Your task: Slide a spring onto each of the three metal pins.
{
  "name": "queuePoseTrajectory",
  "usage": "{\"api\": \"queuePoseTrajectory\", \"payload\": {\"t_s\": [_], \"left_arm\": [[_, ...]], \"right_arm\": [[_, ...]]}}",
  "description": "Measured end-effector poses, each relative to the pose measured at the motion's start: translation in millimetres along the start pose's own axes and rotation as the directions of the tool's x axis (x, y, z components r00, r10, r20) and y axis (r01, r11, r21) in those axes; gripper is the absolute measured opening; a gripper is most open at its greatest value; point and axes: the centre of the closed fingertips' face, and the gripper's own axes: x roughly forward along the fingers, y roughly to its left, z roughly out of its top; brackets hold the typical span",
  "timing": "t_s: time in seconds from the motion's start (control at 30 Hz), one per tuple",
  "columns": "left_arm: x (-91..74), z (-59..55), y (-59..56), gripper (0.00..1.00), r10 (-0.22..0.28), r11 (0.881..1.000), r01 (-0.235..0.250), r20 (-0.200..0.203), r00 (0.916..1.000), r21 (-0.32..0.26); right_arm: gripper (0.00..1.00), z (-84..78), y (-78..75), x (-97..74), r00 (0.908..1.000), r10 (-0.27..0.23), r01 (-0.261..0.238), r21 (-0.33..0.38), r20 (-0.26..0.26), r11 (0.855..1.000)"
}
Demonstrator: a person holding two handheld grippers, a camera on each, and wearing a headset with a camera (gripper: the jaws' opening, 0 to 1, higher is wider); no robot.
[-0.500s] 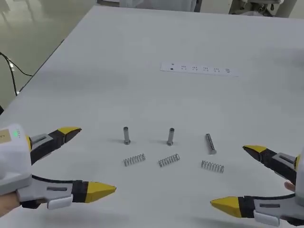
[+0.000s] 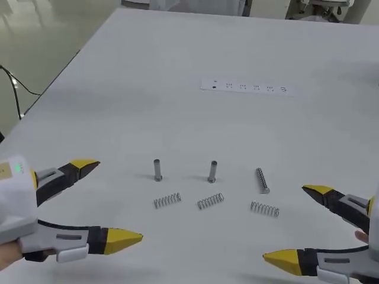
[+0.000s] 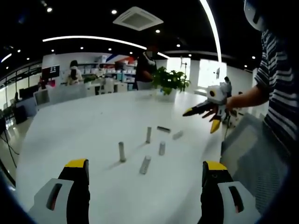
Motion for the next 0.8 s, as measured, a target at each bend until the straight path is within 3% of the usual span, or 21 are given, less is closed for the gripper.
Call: {"api": "queuePoseTrajectory", "payload": {"t_s": [0.27, 0.8], "left_arm": [[-0.3, 0.3, 3.0, 0.98, 0.004, 1.000, -0.004, -0.002, 1.0000, 0.000], [0.5, -1.4, 3.8, 0.98, -0.003, 1.000, 0.003, -0.016, 0.9999, 0.005]], "right_arm": [[0.96, 6.7, -4.3, -0.3, 0.9998, -0.009, 0.009, 0.026, 0.018, 1.000], [0.88, 14.6, -15.5, 10.6, 1.0000, 0.002, -0.003, 0.065, 0.002, 0.998]]}}
